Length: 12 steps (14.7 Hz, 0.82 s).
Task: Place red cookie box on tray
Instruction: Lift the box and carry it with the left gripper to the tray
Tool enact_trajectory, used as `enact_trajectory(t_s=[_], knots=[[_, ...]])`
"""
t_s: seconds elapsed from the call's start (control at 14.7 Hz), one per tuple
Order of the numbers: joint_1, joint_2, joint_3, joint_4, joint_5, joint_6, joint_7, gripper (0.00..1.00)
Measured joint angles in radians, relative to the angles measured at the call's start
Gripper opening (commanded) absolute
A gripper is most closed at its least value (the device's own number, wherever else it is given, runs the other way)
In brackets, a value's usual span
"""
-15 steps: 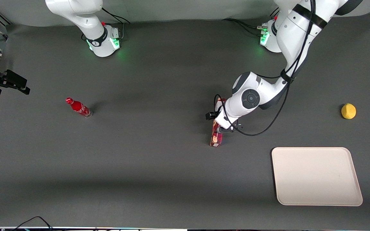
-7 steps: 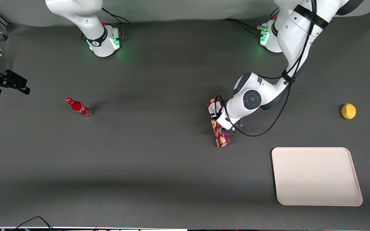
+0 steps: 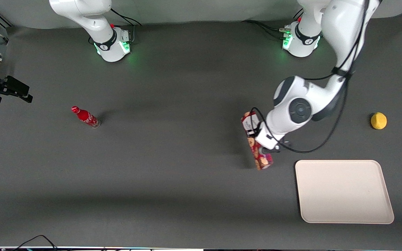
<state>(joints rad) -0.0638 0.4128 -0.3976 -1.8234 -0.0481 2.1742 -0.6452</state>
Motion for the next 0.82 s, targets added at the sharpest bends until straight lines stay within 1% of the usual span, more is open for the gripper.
enact_trajectory(t_s=[0.14,0.27,0.41,0.54,0.68,0.82], knots=[[0.004,-0.065,0.039,0.106,0.000,-0.196,0.000,0.00],[0.007,-0.100,0.077,0.223,0.000,-0.379,0.008,0.00],[0.009,-0.113,0.133,0.354,-0.001,-0.561,0.061,0.00],[0.012,-0.116,0.216,0.485,-0.003,-0.716,0.155,0.00],[0.018,-0.116,0.312,0.581,-0.003,-0.812,0.268,0.00],[0.020,-0.114,0.418,0.612,-0.003,-0.831,0.408,0.00]])
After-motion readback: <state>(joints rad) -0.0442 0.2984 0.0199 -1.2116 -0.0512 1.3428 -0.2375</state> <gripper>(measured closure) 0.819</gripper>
